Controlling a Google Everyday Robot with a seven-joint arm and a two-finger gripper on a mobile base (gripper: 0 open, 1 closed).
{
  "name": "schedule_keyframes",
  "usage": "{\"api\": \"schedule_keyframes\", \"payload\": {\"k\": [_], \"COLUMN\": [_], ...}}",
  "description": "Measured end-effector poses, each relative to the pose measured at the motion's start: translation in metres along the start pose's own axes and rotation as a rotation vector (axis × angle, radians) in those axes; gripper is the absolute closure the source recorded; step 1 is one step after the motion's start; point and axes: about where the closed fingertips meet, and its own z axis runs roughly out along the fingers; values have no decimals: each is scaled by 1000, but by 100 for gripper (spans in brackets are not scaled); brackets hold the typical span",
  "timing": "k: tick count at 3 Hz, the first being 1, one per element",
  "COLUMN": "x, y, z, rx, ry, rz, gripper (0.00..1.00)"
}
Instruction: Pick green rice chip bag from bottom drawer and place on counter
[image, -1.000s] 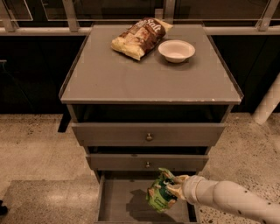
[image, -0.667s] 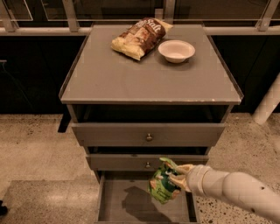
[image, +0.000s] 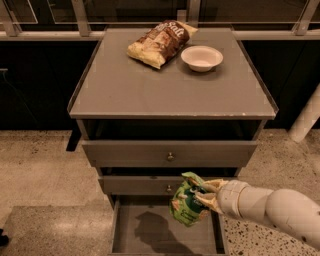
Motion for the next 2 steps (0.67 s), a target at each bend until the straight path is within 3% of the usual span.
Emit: {"api": "schedule_keyframes", "payload": {"k": [1, 2], "x": [-15, -73], "y": [-7, -40], "z": [-9, -54], "rx": [-36, -46], "ry": [-58, -229], "rz": [-13, -84], "gripper": [100, 100]}}
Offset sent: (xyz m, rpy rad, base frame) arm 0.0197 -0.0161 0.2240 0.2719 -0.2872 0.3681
